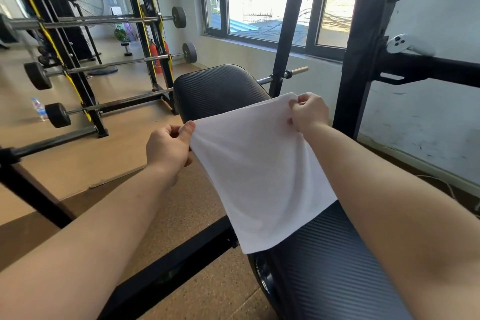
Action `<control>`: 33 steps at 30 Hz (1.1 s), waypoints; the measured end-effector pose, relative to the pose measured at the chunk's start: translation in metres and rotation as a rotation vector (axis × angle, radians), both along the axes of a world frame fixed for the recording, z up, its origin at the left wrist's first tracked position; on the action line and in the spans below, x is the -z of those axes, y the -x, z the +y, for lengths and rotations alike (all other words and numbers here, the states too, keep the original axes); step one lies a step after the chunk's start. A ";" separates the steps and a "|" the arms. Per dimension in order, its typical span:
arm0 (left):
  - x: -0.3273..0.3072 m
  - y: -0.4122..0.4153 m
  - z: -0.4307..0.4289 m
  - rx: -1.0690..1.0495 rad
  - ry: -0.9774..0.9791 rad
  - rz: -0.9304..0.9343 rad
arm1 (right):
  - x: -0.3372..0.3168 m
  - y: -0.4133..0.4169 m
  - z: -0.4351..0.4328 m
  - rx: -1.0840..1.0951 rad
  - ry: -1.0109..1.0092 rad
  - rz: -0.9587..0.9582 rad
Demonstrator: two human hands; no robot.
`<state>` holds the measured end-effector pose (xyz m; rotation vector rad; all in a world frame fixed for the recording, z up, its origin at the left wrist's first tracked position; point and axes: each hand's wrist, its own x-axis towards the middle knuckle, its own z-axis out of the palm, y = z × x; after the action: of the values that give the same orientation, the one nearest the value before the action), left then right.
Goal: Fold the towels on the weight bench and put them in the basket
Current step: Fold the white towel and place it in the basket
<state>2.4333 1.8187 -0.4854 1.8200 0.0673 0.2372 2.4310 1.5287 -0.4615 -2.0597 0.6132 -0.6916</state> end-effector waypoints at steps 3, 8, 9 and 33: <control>-0.009 0.008 -0.001 0.009 0.160 0.089 | -0.006 0.017 0.007 -0.055 -0.104 -0.056; -0.031 0.034 -0.001 0.034 0.344 0.147 | -0.029 0.053 0.008 -0.094 -0.106 -0.091; -0.035 0.041 0.000 0.043 0.333 0.134 | -0.036 0.063 0.009 -0.098 -0.104 -0.094; -0.107 0.223 0.090 0.243 0.454 0.116 | -0.131 0.316 0.037 -0.347 -0.263 -0.064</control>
<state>2.2100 1.9090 -0.3782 1.3714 -0.0182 -0.0555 2.1155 1.5655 -0.3303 -1.8282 0.2809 -0.4459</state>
